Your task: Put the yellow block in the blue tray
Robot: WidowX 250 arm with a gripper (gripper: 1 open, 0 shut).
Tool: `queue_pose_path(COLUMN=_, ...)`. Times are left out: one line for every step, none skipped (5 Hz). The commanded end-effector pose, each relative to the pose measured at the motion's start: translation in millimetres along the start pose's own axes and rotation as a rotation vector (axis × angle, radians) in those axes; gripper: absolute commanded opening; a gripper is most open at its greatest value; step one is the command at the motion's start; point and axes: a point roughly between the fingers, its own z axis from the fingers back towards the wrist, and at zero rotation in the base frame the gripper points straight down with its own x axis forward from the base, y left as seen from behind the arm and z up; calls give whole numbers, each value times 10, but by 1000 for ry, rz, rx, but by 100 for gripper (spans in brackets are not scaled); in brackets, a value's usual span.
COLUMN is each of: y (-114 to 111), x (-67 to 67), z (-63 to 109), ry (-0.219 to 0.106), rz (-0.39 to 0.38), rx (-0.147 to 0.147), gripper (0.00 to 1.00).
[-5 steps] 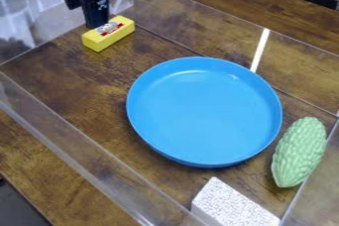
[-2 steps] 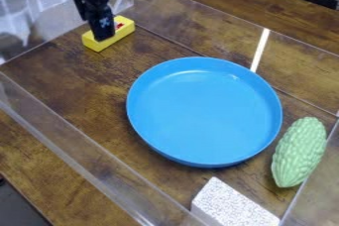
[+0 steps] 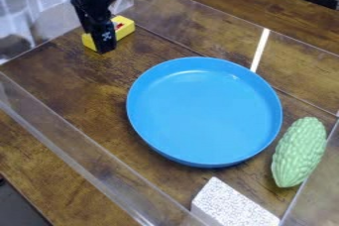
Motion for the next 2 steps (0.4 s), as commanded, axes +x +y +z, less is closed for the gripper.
queue_pose_path(y=226, x=96, z=244, ry=-39, rz=11, rx=59, gripper=100)
queue_pose_path(y=347, x=132, z=199, ry=-20, rz=51, rx=75, gripper=0)
